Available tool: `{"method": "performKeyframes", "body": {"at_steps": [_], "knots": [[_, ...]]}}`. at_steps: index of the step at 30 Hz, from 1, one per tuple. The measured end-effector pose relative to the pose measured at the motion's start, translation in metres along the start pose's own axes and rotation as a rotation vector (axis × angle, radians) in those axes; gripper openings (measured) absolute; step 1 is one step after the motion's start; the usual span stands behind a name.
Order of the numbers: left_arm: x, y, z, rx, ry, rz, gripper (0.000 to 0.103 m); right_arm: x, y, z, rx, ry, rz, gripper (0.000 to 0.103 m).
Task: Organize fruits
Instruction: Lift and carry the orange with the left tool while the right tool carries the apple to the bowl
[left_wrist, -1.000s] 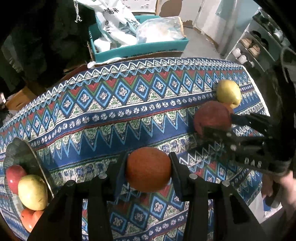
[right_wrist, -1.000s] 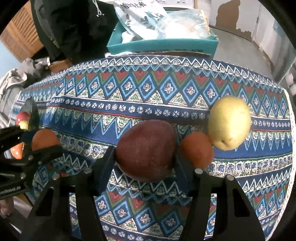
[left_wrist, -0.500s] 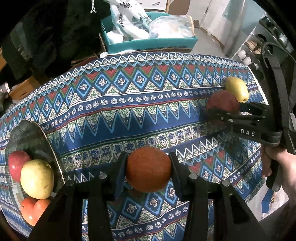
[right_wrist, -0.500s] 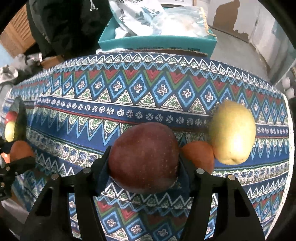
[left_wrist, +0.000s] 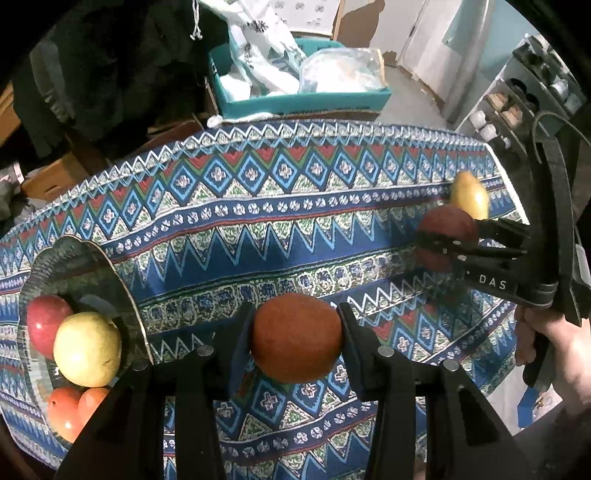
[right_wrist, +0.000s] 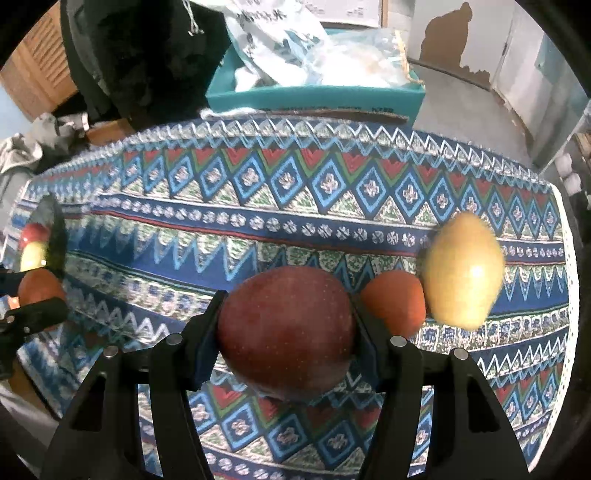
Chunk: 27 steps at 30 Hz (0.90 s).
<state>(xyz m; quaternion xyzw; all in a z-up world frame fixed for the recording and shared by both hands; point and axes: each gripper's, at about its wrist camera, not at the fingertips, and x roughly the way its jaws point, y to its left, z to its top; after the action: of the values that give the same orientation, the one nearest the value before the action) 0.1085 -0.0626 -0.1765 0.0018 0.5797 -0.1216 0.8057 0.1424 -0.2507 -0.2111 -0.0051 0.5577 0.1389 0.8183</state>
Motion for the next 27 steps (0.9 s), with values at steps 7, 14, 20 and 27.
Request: {"method": "performKeyframes", "body": {"at_steps": [7, 14, 20, 27], "knots": [[-0.031, 0.003, -0.002, 0.016, -0.061, 0.012, 0.045, -0.037, 0.017, 0.008, -0.016, -0.06, 0.039, 0.062], [-0.06, 0.016, -0.012, -0.003, -0.105, 0.016, 0.045, -0.073, 0.052, 0.018, -0.057, -0.117, 0.092, 0.062], [-0.08, 0.035, -0.022, -0.035, -0.141, 0.026, 0.045, -0.094, 0.089, 0.026, -0.105, -0.154, 0.147, 0.062], [-0.101, 0.064, -0.034, -0.079, -0.183, 0.062, 0.045, -0.105, 0.134, 0.035, -0.157, -0.173, 0.202, 0.062]]}}
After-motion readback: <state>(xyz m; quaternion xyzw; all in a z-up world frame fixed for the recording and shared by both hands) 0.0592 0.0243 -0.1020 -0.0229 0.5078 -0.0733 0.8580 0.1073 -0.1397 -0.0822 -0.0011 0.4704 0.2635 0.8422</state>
